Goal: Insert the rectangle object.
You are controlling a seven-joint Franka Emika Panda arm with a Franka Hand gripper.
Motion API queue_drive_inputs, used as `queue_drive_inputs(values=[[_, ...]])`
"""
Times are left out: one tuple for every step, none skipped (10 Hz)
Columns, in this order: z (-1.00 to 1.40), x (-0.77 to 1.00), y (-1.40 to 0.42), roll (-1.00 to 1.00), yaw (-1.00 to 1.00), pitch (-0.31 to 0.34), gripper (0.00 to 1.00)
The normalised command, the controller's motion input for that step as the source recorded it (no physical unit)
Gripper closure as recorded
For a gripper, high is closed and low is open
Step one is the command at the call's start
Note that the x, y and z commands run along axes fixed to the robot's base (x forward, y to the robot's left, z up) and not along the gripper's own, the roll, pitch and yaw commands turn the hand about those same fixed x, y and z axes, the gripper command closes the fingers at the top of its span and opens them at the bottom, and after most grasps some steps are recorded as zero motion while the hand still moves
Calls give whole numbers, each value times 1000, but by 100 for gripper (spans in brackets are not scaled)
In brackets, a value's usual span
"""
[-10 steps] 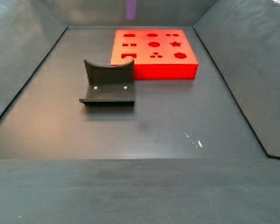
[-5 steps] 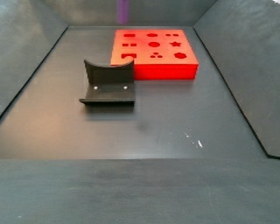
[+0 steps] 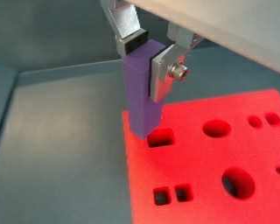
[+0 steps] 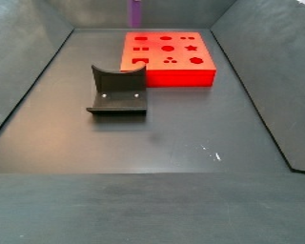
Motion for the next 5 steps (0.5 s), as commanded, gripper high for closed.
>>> queue_drive_inputs(values=[[-14, -57, 49, 0, -834, 331, 100], [-23, -54, 54, 0, -826, 347, 100], [-14, -54, 51, 0, -820, 353, 100], [-17, -49, 69, 0, -817, 354, 100], [0, 0, 0, -53, -851, 284, 100]])
